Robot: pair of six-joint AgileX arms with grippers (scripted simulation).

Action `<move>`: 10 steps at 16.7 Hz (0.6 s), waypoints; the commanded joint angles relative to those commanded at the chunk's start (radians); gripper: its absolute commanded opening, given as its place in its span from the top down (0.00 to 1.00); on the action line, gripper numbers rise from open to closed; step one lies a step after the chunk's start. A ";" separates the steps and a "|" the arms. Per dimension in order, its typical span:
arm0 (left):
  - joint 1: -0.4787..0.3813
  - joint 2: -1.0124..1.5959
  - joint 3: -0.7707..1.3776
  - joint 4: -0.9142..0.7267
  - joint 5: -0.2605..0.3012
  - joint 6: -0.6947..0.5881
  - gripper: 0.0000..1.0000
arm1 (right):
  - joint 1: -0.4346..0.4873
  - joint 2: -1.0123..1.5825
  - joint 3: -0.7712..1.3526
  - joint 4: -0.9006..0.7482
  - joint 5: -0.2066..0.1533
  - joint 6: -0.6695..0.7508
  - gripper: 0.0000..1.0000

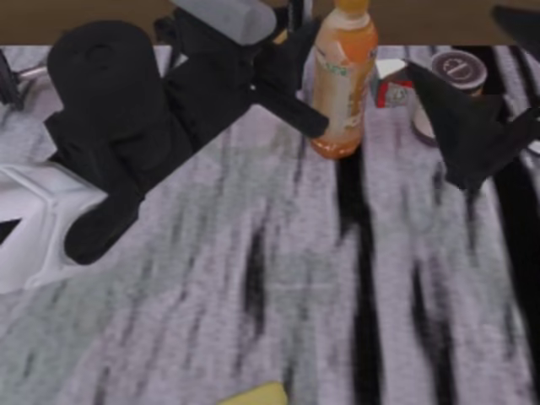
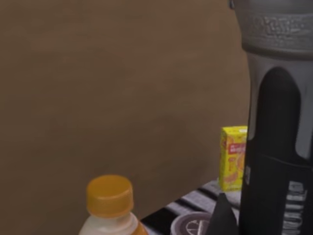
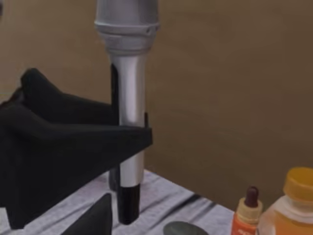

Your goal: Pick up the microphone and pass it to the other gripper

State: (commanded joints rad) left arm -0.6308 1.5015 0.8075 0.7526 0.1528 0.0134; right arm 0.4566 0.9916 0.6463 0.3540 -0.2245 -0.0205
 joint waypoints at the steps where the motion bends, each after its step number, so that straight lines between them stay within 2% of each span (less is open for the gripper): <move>1: 0.000 0.000 0.000 0.000 0.000 0.000 1.00 | 0.026 0.054 0.035 0.019 -0.013 -0.002 0.00; 5: 0.000 0.000 0.000 0.000 0.000 0.000 1.00 | 0.089 0.187 0.115 0.058 -0.044 -0.008 0.00; 10: 0.000 0.000 0.000 0.000 0.000 0.000 1.00 | 0.089 0.193 0.116 0.059 -0.044 -0.008 0.00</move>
State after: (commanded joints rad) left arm -0.6308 1.5015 0.8075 0.7526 0.1528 0.0134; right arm 0.5454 1.1841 0.7622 0.4126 -0.2690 -0.0281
